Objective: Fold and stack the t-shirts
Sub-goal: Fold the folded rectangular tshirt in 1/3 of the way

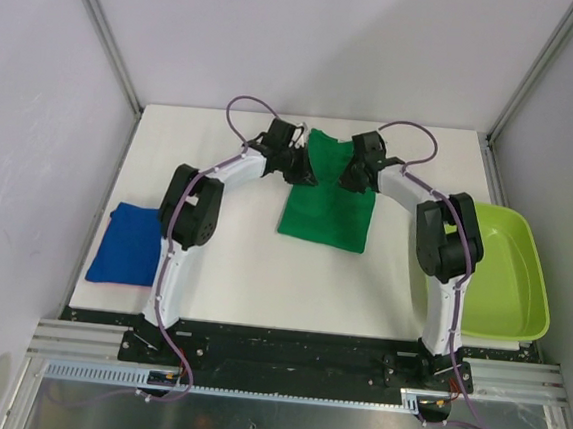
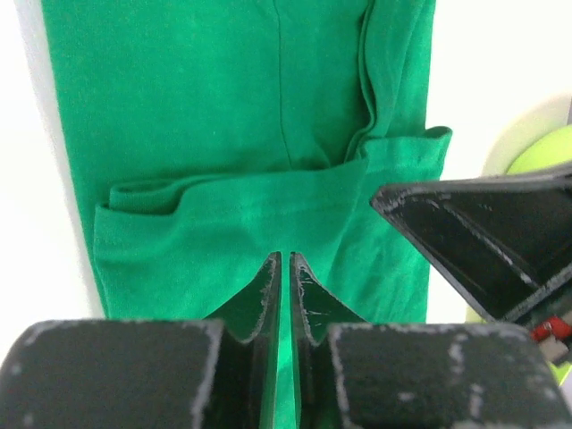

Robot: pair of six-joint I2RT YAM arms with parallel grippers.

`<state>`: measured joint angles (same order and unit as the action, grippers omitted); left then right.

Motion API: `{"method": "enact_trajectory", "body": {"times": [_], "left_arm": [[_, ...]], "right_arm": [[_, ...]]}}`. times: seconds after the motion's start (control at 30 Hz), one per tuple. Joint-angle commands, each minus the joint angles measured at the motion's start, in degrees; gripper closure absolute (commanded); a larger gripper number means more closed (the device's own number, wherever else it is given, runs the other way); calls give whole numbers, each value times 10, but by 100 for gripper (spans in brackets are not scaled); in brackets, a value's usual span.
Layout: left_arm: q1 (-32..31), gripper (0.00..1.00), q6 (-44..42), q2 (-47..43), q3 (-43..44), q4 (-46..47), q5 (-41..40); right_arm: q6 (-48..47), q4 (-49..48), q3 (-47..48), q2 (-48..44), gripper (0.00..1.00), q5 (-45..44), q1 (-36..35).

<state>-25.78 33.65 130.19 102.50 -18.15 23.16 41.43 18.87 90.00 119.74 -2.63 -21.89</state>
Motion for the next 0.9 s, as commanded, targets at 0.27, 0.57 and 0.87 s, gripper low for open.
{"method": "enact_trajectory", "body": {"times": [0.27,0.57,0.87], "left_arm": [[20,96,8,41,13,17,-85],[28,96,-3,18,-6,31,-89],[30,84,-14,-27,1,36,-48]], "right_arm": [[-13,-6,-23,4,90,15,13],[-25,5,-28,-6,90,3,19],[-36,12,30,-52,90,-12,0]]}}
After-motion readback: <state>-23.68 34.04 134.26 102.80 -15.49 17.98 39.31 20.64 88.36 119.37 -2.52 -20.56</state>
